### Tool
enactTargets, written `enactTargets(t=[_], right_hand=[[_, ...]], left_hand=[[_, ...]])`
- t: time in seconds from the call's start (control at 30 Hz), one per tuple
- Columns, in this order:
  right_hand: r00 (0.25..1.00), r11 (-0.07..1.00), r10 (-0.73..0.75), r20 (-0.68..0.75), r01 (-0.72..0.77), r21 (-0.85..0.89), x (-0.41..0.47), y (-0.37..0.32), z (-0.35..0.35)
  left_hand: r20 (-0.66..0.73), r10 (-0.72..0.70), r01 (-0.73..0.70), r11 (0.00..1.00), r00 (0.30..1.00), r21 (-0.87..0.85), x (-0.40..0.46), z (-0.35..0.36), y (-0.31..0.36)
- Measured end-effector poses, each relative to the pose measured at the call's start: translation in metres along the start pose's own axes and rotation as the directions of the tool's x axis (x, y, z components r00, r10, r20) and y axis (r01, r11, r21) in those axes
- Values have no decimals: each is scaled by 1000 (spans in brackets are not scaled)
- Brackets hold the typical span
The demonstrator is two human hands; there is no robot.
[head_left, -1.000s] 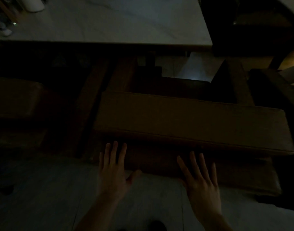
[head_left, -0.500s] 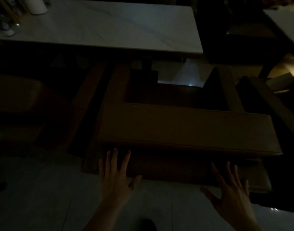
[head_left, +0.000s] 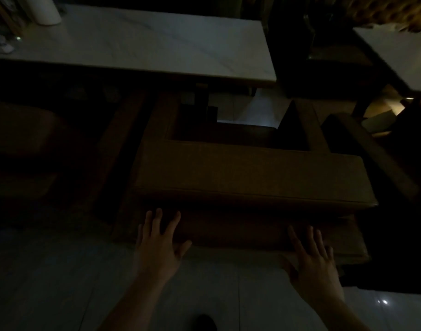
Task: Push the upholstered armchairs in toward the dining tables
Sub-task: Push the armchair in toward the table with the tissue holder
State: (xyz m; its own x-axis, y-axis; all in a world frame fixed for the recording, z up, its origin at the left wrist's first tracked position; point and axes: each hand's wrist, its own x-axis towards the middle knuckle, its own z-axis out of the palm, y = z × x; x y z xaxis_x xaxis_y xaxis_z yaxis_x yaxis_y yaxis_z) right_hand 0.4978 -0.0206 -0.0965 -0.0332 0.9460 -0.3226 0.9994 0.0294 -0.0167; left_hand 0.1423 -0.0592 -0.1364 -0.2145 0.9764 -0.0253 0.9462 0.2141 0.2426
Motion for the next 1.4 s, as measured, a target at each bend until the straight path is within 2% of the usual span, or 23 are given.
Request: enactTargets(t=[0.2,0.3,0.43,0.57,0.63,0.73,0.8,0.9,1.03,1.27,1.4], right_hand=[[995,999,22,100,-19,-32,-5,-2,-10],[992,996,-12,123,22,-81,3,1,-12],[990,995,18,142,-3,-103,16,0,-4],[985,996,8,174,8,-93,24,-1,4],[987,990,44,153,-23,-137,33,4,13],[999,993,-1,46,6,-114,43,4,6],[999,989,-5,44,11,-150,52,1,0],[1000,996,-7,8,8,-85,68,0,-10],[999,1000,-8,41,9,-16,80,4,-16],[1000,1000,-18,-8,18,6,82,4,-11],[999,999,-31,34,30,17,74,7,-20]], left_hand=[[39,-20,24,995,999,-93,-5,-5,3],[2,-17,17,996,1000,-90,-4,1,3],[-57,-48,42,993,997,-107,0,12,7],[-48,-72,66,990,996,-128,3,17,9],[-55,-77,70,989,995,-127,7,17,12],[-61,-70,60,988,996,-143,20,18,14],[-85,-61,49,989,995,-143,33,20,15],[-80,-59,49,991,995,-128,52,18,19],[-38,-73,69,993,997,-97,68,13,25],[-41,-65,62,995,997,-72,72,16,22],[41,-73,75,996,996,-54,73,5,22]])
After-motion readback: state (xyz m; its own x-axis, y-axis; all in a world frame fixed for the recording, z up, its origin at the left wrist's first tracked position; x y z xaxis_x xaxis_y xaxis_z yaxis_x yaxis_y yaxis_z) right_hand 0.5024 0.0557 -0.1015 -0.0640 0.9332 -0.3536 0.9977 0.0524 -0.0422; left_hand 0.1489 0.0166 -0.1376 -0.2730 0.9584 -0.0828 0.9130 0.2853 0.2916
